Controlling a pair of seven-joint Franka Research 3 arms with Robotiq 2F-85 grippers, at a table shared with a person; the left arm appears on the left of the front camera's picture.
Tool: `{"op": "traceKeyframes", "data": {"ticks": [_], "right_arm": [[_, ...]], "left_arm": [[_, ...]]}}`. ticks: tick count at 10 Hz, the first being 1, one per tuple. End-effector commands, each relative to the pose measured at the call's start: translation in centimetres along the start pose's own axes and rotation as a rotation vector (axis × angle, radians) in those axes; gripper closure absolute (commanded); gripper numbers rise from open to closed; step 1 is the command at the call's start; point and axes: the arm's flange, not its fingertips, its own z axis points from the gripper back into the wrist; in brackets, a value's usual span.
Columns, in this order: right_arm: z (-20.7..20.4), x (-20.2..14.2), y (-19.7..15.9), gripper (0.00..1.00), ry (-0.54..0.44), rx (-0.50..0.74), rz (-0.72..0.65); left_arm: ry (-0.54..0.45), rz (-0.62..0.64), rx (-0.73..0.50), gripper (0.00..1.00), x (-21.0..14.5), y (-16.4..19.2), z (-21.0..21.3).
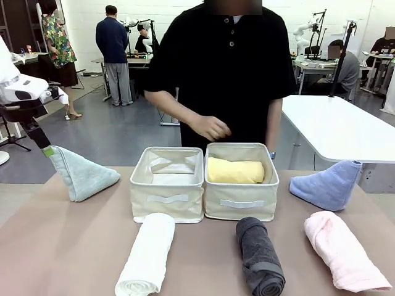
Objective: Sort the towels based on their folding style.
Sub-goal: Pick up one triangle-folded towel and place it in the left Fabric basket.
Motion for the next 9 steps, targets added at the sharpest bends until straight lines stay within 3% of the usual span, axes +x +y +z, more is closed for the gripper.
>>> {"op": "traceKeyframes", "data": {"ticks": [1, 2, 6, 9], "right_arm": [[0.1, 0.2, -0.2, 0.0, -0.014, 0.012, 0.016], [0.1, 0.2, -0.2, 0.0, -0.014, 0.012, 0.016], [0.1, 0.2, -0.2, 0.0, -0.014, 0.012, 0.016], [0.1, 0.2, -0.2, 0.0, -0.014, 0.012, 0.016]], "left_arm": [[-0.059, 0.011, -0.022, 0.0, 0.3, 1.0, 0.5], [0.0, 0.0, 0.0, 0.0, 0.0, 0.0, 0.0], [-0.012, 0.006, -0.007, 0.0, 0.2, 0.3, -0.3], [0.033, 0.077, -0.113, 0.0, 2.8, 4.0, -4.2]]}}
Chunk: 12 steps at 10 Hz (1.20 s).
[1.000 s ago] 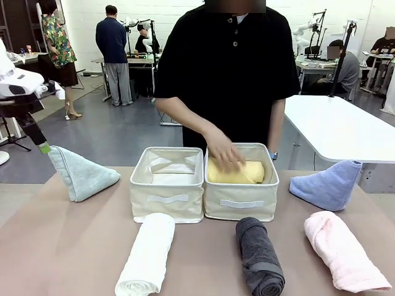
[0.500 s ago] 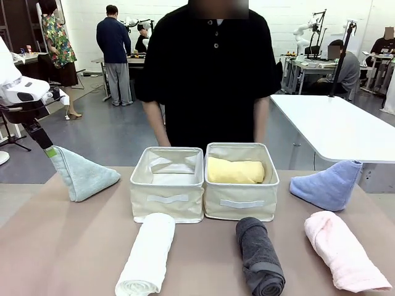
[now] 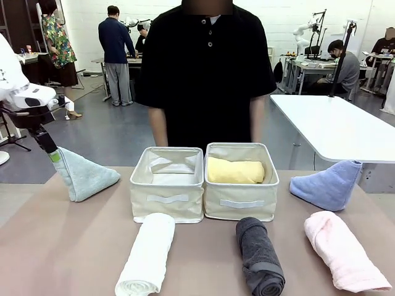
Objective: Sort the towels based on their folding style.
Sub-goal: Pick up one triangle-folded towel and place it in the left Fabric basket.
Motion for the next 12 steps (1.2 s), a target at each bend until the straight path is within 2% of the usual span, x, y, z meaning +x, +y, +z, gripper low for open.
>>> {"op": "traceKeyframes", "data": {"ticks": [1, 6, 9, 10, 12], "right_arm": [[0.1, 0.2, -0.1, 0.0, -0.016, 0.012, 0.015], [0.1, 0.2, -0.1, 0.0, -0.016, 0.012, 0.015], [0.1, 0.2, -0.1, 0.0, -0.016, 0.012, 0.015], [0.1, 0.2, -0.1, 0.0, -0.016, 0.012, 0.015], [0.1, 0.2, -0.1, 0.0, -0.016, 0.012, 0.015]], "left_arm": [[0.012, 0.08, -0.016, 0.0, 2.3, 2.8, -1.2], [0.078, 0.108, -0.047, 0.0, 3.3, 3.8, -3.7], [0.091, 0.108, -0.047, 0.88, 3.4, 3.8, -3.7], [0.096, 0.11, -0.051, 1.0, 3.4, 3.8, -3.7], [0.101, 0.111, -0.054, 1.0, 3.4, 3.9, -3.8]]}}
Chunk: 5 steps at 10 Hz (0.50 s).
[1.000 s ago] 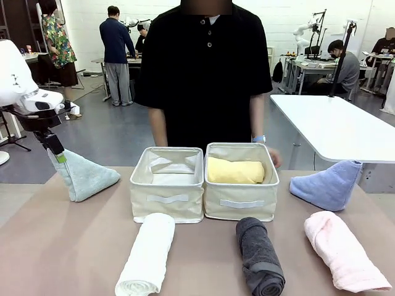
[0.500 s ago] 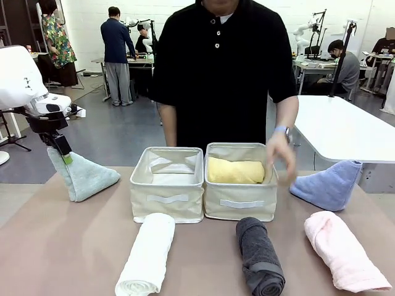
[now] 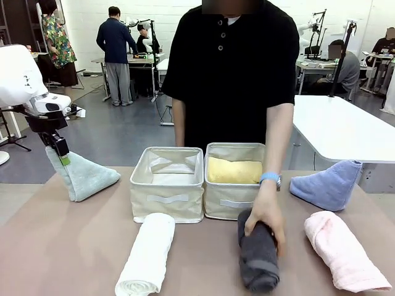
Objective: Sort the towels based on their folding style.
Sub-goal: Pick up one triangle-folded towel and place it in the left Fabric basket.
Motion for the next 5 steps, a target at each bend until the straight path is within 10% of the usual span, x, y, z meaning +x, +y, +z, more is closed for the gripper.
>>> {"op": "traceKeyframes", "data": {"ticks": [1, 5], "right_arm": [[0.1, 0.2, 0.0, 0.0, -0.019, 0.014, 0.015], [0.1, 0.2, 0.0, 0.0, -0.019, 0.014, 0.015]], "left_arm": [[0.028, 0.024, 0.004, 0.91, 0.5, 0.3, 0.1], [0.017, -0.048, 0.006, 1.0, -1.0, -0.8, 2.8]]}}
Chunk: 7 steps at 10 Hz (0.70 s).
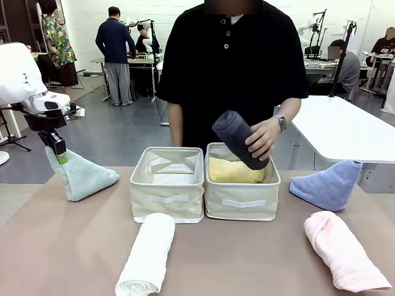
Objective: Sort the towels based on their folding style.
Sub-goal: Pick up one triangle-folded towel and place it in the left Fabric basket.
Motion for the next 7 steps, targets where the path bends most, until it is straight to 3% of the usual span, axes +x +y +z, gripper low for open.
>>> {"op": "traceKeyframes", "data": {"ticks": [1, 2, 4, 7], "right_arm": [[0.2, 0.2, 0.0, 0.0, -0.019, 0.014, 0.015], [0.2, 0.2, 0.0, 0.0, -0.019, 0.014, 0.015], [0.2, 0.2, 0.0, 0.0, -0.019, 0.014, 0.015], [0.2, 0.2, 0.0, 0.0, -0.019, 0.014, 0.015]], "left_arm": [[0.018, -0.078, 0.036, 1.0, -2.0, -1.7, 5.7], [0.083, -0.146, 0.055, 1.0, -3.6, -3.2, 10.4], [0.096, -0.269, 0.072, 1.0, -6.5, -5.7, 19.0], [0.074, -0.261, 0.079, 1.0, -8.6, -7.0, 24.1]]}}
